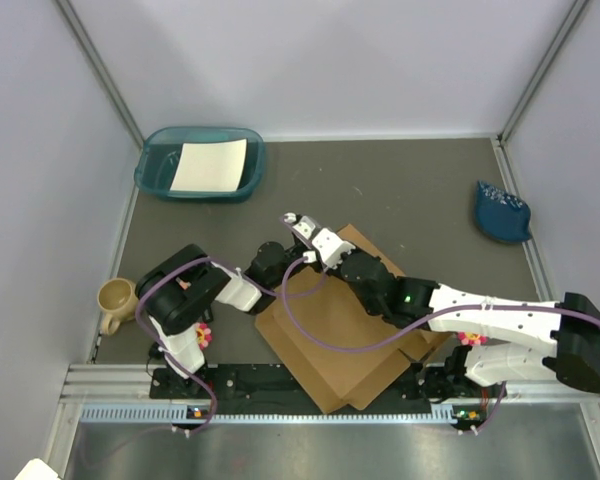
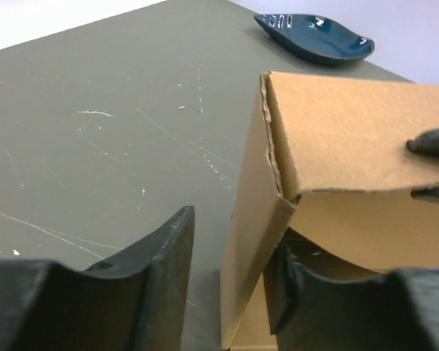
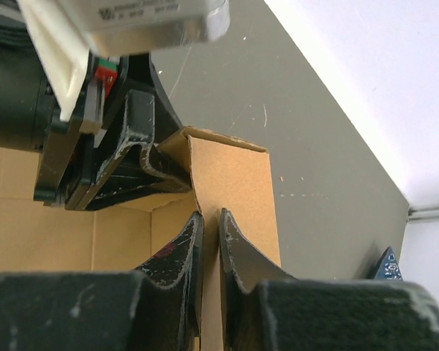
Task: Fold the paper box
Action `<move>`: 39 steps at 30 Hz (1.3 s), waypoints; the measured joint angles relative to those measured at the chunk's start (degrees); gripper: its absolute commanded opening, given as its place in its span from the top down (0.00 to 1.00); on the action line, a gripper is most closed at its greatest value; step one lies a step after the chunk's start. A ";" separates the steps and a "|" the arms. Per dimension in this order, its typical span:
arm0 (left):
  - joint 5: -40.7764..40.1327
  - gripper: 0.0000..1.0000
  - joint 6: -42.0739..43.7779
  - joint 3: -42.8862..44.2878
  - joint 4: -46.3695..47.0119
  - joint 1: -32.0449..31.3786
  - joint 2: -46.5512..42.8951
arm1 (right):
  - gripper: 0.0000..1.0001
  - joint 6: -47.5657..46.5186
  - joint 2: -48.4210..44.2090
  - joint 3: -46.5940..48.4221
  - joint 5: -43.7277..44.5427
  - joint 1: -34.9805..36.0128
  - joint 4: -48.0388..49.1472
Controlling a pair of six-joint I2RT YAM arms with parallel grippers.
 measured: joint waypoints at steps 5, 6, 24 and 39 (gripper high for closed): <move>-1.73 0.48 -0.85 -0.02 1.20 0.09 0.09 | 0.95 0.00 0.17 0.00 -0.09 0.09 0.11; -1.81 0.48 -0.87 0.00 1.31 0.07 0.20 | 0.95 0.02 0.22 0.00 -0.07 0.09 0.13; 1.14 1.00 1.16 5.31 2.71 -1.57 5.33 | 0.96 -0.02 0.63 0.02 1.29 -0.13 0.68; -5.73 0.47 -0.46 0.66 1.62 -2.29 -0.52 | 0.96 0.00 0.61 0.02 -0.31 0.35 0.68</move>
